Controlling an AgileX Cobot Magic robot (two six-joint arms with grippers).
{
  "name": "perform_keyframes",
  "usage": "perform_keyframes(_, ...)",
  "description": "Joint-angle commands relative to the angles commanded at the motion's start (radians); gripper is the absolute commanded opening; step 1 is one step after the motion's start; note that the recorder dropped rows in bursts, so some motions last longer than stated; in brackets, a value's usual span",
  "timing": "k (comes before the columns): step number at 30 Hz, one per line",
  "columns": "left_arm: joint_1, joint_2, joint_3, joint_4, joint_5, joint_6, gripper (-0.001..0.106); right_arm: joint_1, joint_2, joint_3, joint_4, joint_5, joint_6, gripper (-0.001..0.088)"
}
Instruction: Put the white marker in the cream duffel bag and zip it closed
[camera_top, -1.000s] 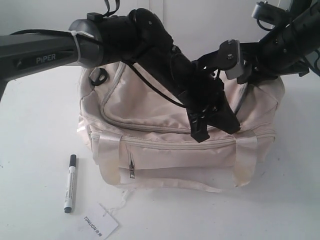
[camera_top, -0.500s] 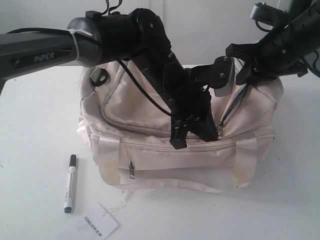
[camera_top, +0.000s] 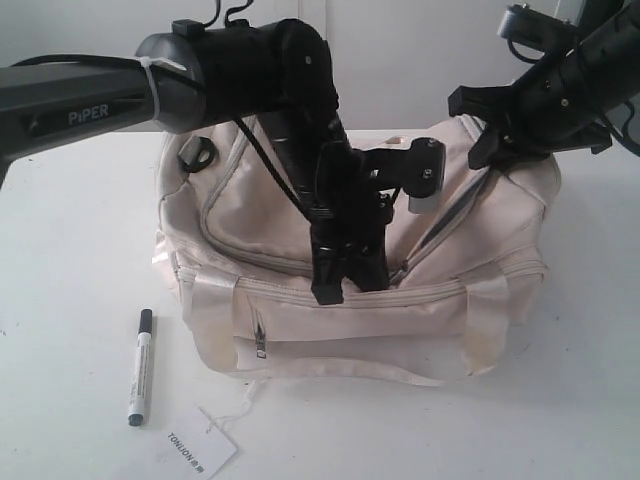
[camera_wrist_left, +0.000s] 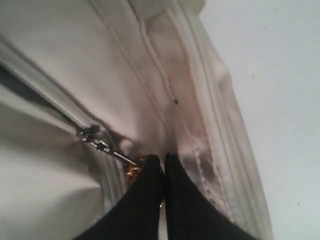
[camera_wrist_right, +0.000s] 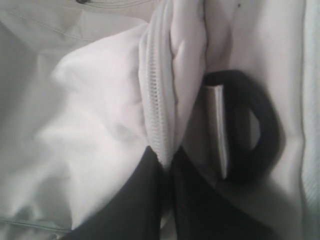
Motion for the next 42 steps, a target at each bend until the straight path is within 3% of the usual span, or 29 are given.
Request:
perform_keyframes(11,0.0,-0.012,0.0,0.113,0.034,-0.175,0.0,0.0,0.0,0.0,-0.008,-0.002,0.0,0.0)
perform_keyframes(26,0.0,-0.132,0.0,0.315,0.034,-0.392,0.0,-0.004,0.0,0.0,-0.089,0.016,0.027,0.0)
perform_keyframes(27,0.0,-0.143,0.0,0.333,0.034,-0.464,0.0,-0.012,0.0,0.0,-0.089,0.022,0.036,0.0)
perform_keyframes(31,0.0,-0.174,0.0,0.333,0.034,-0.552,0.0,-0.062,0.0,0.0,-0.089,0.026,0.048,0.0)
perform_keyframes(42,0.004,-0.179,0.0,0.409,0.034,-0.584,0.0,-0.111,0.0,0.0,-0.084,0.031,0.046,0.0)
